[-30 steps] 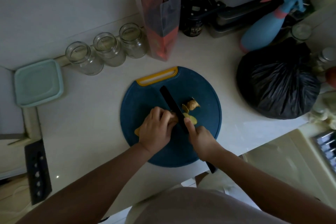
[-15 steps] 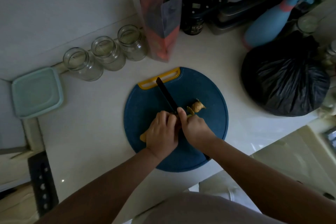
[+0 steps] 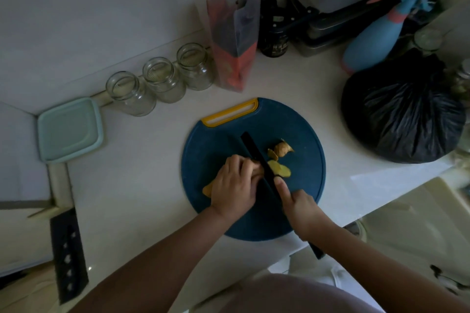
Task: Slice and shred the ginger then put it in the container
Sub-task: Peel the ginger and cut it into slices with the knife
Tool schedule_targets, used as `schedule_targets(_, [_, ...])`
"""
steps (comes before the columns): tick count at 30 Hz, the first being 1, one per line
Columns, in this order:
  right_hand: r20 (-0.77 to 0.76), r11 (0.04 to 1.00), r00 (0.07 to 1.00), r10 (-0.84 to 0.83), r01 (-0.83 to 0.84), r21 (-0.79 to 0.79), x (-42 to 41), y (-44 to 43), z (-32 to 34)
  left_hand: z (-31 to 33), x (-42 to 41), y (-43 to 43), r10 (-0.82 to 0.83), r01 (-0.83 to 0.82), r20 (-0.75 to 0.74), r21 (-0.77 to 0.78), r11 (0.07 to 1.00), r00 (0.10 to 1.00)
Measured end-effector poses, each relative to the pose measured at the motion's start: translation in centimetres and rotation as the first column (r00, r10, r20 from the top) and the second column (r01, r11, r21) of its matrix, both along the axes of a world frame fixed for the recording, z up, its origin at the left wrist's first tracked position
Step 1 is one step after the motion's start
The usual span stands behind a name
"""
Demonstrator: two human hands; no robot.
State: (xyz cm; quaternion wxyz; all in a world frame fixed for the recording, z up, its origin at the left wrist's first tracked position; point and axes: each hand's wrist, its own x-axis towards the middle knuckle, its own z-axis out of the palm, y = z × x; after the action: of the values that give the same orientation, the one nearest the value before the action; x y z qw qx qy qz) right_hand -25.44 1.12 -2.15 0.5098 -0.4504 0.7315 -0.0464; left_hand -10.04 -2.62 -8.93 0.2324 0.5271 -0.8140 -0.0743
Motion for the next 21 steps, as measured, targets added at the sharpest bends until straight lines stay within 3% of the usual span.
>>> schedule_targets(14, [0.003,0.997,0.997,0.072,-0.072,0.006,1.4,-2.1,-0.3,-1.2,-0.2,0.2,0.027,-0.029,-0.038,-0.05,0.998,0.999])
schedule_targets(18, [0.084,0.992,0.989,-0.124,0.121,0.037,2.5,-4.4,-0.5,-1.2,-0.1,0.4,0.018,-0.02,-0.036,-0.046,0.999,0.999])
schedule_targets(21, [0.078,0.998,0.995,-0.061,0.059,0.031,2.9,-4.6,-0.7,-1.1,0.0,0.4,0.025,-0.025,-0.019,-0.041,0.999,1.0])
